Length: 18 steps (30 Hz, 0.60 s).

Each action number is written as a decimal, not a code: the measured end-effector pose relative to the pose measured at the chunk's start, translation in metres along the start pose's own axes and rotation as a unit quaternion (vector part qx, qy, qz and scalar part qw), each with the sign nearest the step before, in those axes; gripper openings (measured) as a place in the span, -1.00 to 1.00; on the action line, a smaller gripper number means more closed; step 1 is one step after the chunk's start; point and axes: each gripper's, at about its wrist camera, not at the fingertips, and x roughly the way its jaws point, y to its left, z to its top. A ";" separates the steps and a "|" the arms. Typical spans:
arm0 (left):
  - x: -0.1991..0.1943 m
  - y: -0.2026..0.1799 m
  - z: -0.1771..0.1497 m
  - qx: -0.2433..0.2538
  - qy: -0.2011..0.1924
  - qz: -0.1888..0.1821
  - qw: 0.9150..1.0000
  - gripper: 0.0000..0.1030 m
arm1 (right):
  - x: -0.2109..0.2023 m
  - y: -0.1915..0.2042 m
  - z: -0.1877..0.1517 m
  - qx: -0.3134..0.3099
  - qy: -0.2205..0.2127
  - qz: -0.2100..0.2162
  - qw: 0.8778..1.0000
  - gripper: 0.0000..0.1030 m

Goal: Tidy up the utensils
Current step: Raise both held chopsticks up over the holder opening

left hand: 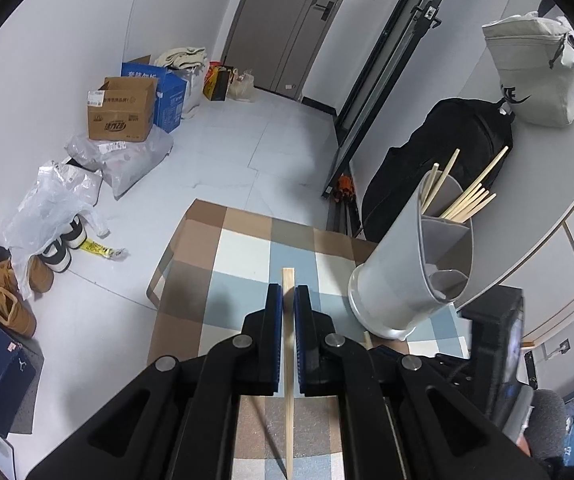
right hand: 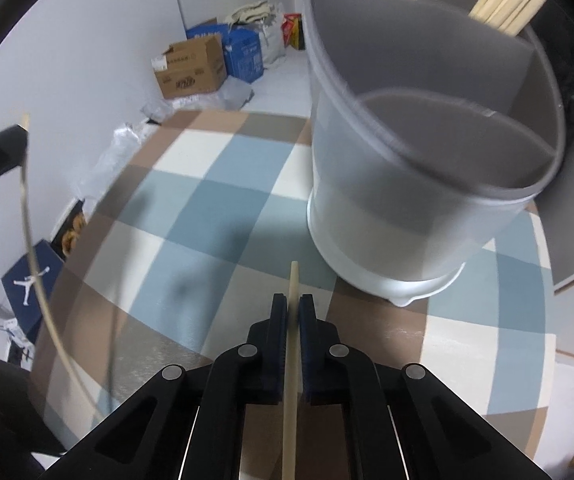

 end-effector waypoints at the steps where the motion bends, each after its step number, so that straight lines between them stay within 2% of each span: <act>1: -0.001 -0.001 0.000 0.002 -0.001 -0.001 1.000 -0.96 | -0.005 0.000 0.001 0.002 -0.007 0.002 1.000 -0.90; 14: -0.016 -0.033 -0.006 0.058 -0.029 -0.008 0.998 -0.96 | -0.101 -0.002 -0.003 0.008 -0.117 0.016 0.993 -0.91; 18: -0.019 -0.043 -0.007 0.068 -0.031 -0.007 0.997 -0.96 | -0.120 -0.009 -0.004 0.014 -0.139 0.023 0.990 -0.91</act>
